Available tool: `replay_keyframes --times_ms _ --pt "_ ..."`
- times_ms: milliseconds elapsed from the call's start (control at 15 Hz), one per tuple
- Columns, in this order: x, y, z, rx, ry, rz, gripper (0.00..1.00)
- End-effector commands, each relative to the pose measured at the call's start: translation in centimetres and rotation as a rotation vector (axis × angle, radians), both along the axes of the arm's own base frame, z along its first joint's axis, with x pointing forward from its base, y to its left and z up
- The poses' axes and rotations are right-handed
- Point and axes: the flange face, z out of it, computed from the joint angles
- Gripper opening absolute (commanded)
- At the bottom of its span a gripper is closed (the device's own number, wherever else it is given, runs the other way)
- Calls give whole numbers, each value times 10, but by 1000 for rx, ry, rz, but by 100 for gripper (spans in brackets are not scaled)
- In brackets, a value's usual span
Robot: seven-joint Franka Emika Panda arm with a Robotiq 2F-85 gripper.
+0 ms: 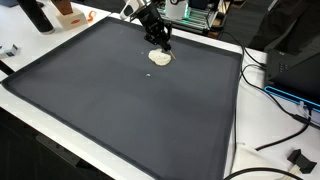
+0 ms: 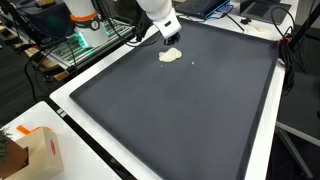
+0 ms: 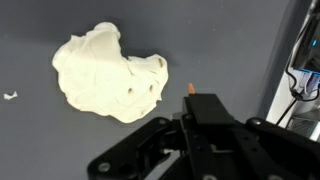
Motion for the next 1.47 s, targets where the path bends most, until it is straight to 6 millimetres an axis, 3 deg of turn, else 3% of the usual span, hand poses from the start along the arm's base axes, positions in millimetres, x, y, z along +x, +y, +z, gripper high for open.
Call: replay_keyframes --times_ms 0,667,1400 --pt "3 -5 -6 37 6 -23 3" --pt "8 -14 -13 10 61 -117 3" --pt "5 -13 5 -103 78 -315 3"
